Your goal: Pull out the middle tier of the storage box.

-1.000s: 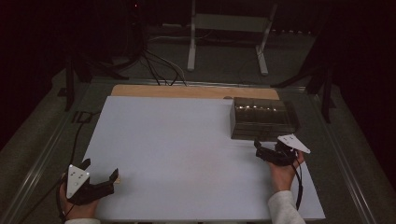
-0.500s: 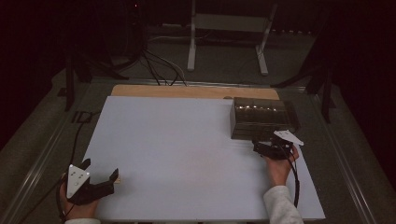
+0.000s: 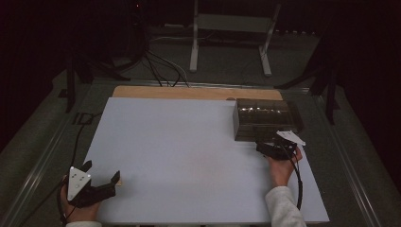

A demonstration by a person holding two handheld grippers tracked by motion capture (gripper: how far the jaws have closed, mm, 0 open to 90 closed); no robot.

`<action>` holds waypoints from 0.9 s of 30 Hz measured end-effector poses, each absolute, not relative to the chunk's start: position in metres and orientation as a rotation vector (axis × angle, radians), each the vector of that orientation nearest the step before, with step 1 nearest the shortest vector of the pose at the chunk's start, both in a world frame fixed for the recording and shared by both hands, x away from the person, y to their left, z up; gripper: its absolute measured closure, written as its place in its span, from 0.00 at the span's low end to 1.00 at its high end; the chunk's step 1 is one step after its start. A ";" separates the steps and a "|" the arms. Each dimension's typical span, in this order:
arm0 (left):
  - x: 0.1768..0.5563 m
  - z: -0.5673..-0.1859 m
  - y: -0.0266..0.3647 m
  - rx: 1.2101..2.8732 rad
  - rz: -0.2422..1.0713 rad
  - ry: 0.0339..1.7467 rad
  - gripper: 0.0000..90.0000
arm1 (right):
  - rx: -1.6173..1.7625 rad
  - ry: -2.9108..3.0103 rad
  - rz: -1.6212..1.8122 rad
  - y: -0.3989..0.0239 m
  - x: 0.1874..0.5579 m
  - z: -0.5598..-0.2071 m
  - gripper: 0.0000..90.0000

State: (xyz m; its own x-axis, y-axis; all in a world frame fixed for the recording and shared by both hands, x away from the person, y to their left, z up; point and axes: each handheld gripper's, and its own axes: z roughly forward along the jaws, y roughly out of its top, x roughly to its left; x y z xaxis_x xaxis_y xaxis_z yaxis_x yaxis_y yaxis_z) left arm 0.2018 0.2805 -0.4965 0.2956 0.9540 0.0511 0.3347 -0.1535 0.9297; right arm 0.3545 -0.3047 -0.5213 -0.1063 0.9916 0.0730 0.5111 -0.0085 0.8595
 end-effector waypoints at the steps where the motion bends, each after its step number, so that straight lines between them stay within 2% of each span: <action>1: 0.202 -0.497 0.281 1.672 0.872 1.188 0.02 | 1.569 1.671 1.025 -0.305 0.355 -0.521 0.00; 3: 0.202 -0.496 0.281 1.673 0.872 1.187 0.02 | 1.574 1.656 1.007 -0.304 0.355 -0.521 0.02; 6: 0.202 -0.496 0.281 1.673 0.872 1.187 0.02 | 1.583 1.619 0.992 -0.304 0.353 -0.519 0.10; 14: 0.202 -0.496 0.281 1.673 0.872 1.187 0.02 | 1.587 1.552 0.897 -0.294 0.347 -0.520 0.43; 22: 0.202 -0.496 0.281 1.674 0.873 1.187 0.02 | 1.581 1.539 0.915 -0.287 0.344 -0.520 0.59; 27: 0.202 -0.497 0.281 1.676 0.872 1.188 0.02 | 1.577 1.528 0.926 -0.286 0.344 -0.518 0.62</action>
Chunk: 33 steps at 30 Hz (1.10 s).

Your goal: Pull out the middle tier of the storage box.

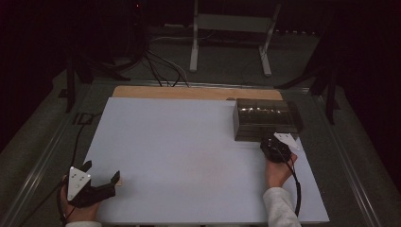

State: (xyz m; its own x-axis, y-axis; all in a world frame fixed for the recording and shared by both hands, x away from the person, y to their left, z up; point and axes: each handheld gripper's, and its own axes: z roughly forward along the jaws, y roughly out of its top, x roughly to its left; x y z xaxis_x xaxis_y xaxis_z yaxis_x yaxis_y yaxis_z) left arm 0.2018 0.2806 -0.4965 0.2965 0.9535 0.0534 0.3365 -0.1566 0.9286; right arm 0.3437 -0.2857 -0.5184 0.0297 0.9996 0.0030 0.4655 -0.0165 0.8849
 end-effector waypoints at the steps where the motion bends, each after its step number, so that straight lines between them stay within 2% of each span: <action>1: 0.202 -0.497 0.280 1.678 0.872 1.187 0.02 | 1.578 1.528 0.925 -0.286 0.344 -0.518 0.62; 24: 0.202 -0.496 0.281 1.674 0.875 1.189 0.02 | 1.599 1.541 0.928 -0.287 0.343 -0.519 0.63; 33: 0.201 -0.496 0.281 1.674 0.875 1.189 0.02 | 1.605 1.576 0.911 -0.288 0.326 -0.515 0.63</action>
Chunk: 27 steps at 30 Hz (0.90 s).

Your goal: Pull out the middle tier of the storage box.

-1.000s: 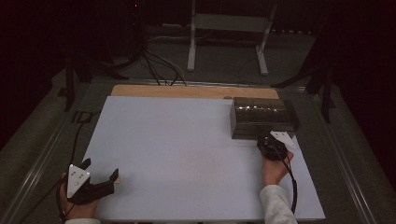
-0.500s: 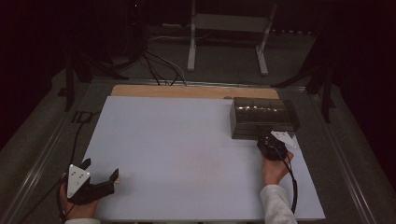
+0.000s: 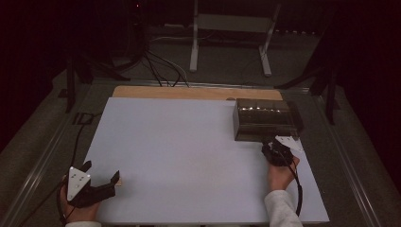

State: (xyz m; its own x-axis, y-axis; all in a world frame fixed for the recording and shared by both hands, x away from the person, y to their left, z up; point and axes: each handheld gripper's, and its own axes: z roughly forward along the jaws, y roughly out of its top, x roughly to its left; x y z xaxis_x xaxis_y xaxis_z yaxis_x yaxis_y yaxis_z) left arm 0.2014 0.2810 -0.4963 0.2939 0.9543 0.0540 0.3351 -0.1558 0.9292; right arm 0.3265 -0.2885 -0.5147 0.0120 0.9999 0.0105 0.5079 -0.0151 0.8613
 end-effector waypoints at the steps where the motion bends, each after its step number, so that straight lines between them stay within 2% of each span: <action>1: 0.201 -0.496 0.281 1.674 0.875 1.189 0.02 | 1.605 1.576 0.911 -0.288 0.326 -0.515 0.63; 8: 0.201 -0.496 0.281 1.672 0.877 1.190 0.02 | 1.598 1.604 0.914 -0.291 0.319 -0.512 0.63; 9: 0.201 -0.496 0.281 1.672 0.877 1.191 0.02 | 1.584 1.611 0.905 -0.292 0.318 -0.512 0.54; 11: 0.201 -0.496 0.281 1.673 0.877 1.191 0.02 | 1.587 1.606 0.926 -0.295 0.317 -0.510 0.43; 14: 0.201 -0.496 0.281 1.670 0.877 1.190 0.02 | 1.600 1.600 1.009 -0.302 0.316 -0.506 0.30; 18: 0.201 -0.496 0.281 1.666 0.879 1.192 0.02 | 1.622 1.585 1.114 -0.310 0.314 -0.503 0.17; 27: 0.201 -0.496 0.281 1.665 0.881 1.191 0.02 | 1.675 1.594 1.237 -0.321 0.310 -0.502 0.18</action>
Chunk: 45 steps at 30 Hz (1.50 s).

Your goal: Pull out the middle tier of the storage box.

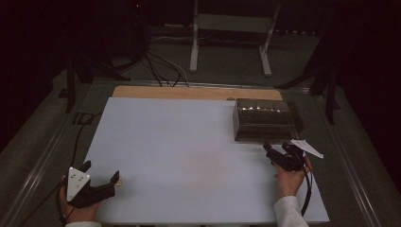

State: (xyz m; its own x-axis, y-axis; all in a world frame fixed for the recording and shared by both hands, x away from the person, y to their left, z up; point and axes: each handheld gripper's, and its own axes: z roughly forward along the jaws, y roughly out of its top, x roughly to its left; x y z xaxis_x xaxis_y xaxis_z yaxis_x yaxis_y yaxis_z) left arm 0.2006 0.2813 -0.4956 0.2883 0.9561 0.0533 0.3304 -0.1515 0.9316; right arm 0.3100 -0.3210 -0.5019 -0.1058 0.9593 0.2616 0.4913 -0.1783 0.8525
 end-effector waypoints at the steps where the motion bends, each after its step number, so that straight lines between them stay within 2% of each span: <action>1: 0.201 -0.496 0.281 1.665 0.880 1.191 0.02 | 1.677 1.595 1.247 -0.322 0.309 -0.502 0.18; 5: 0.200 -0.496 0.282 1.664 0.881 1.193 0.02 | 1.684 1.611 1.229 -0.324 0.308 -0.500 0.15; 7: 0.200 -0.495 0.282 1.663 0.880 1.192 0.02 | 1.682 1.626 1.201 -0.324 0.307 -0.499 0.06; 11: 0.201 -0.496 0.281 1.664 0.880 1.193 0.02 | 1.687 1.684 1.193 -0.324 0.307 -0.500 0.00; 45: 0.201 -0.496 0.281 1.666 0.878 1.195 0.02 | 1.584 1.899 1.103 -0.339 0.307 -0.485 0.00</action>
State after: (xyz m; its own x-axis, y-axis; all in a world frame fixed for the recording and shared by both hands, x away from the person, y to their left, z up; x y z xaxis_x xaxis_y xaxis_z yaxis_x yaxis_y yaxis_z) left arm 0.2009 0.2806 -0.4960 0.2869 0.9566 0.0505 0.3346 -0.1495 0.9304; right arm 0.3074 -0.3395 -0.4848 -0.2546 0.9538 0.1594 0.6109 0.0309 0.7911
